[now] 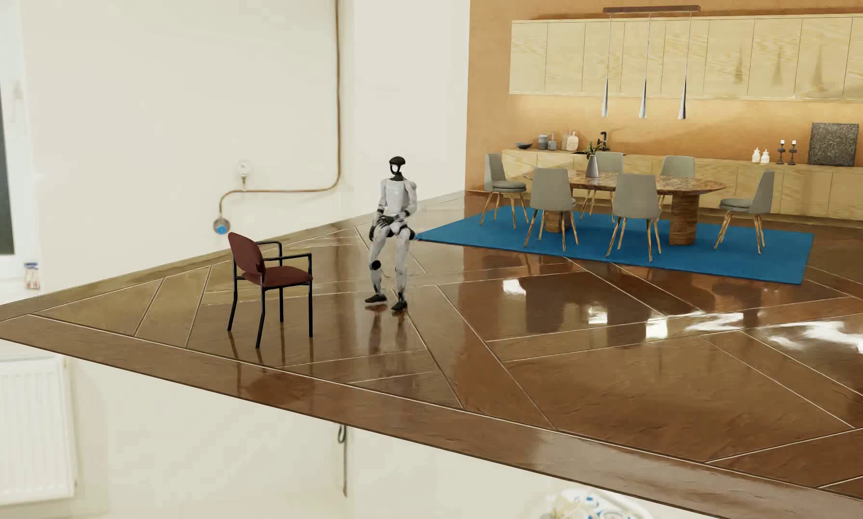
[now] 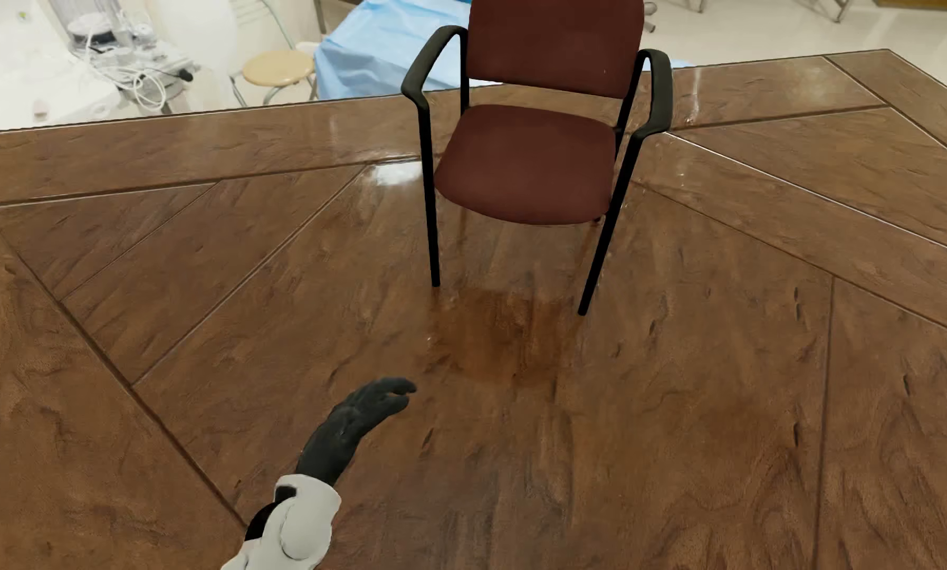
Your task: Walk towards the officechair
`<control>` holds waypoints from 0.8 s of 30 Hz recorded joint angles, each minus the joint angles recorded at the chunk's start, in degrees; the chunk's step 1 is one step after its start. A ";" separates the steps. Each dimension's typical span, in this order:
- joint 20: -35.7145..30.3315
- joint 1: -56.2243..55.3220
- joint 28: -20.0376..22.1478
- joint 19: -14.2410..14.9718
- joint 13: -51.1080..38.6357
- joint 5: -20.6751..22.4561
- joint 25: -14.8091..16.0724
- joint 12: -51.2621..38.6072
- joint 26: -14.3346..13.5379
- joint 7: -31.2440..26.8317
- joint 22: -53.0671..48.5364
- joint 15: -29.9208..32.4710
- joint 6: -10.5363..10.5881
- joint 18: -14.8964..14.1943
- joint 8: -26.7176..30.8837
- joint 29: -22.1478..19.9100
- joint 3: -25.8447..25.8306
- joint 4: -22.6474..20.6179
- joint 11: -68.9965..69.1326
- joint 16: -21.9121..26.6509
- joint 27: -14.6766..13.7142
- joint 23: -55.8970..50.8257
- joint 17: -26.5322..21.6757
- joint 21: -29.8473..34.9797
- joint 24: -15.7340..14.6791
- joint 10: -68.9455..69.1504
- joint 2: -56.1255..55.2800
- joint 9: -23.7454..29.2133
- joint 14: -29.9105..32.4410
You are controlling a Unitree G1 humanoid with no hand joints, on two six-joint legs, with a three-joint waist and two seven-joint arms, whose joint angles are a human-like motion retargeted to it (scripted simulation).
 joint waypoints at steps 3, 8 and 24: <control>0.66 0.76 -2.40 -2.65 7.03 2.68 2.92 0.26 4.56 -2.90 2.41 5.31 -0.60 -0.71 -3.46 0.57 -0.38 -0.39 -13.89 0.90 0.11 0.07 1.13 0.07 -1.35 -2.25 6.06 -0.64 -0.28; 17.64 1.19 5.86 -2.10 4.17 5.38 2.23 8.24 18.32 -3.29 14.39 5.50 0.05 -2.50 -4.73 4.18 0.01 2.06 -16.95 -6.69 -0.30 0.55 3.83 4.07 -5.63 -1.99 7.79 -0.95 -2.37; 15.09 -5.58 -6.34 -4.40 -13.00 10.39 1.79 10.82 20.10 -11.61 22.73 -1.80 3.16 -6.49 -5.16 -2.69 1.04 7.76 -10.29 -0.86 -5.21 -7.41 2.90 5.24 3.13 8.76 7.81 -0.89 -6.79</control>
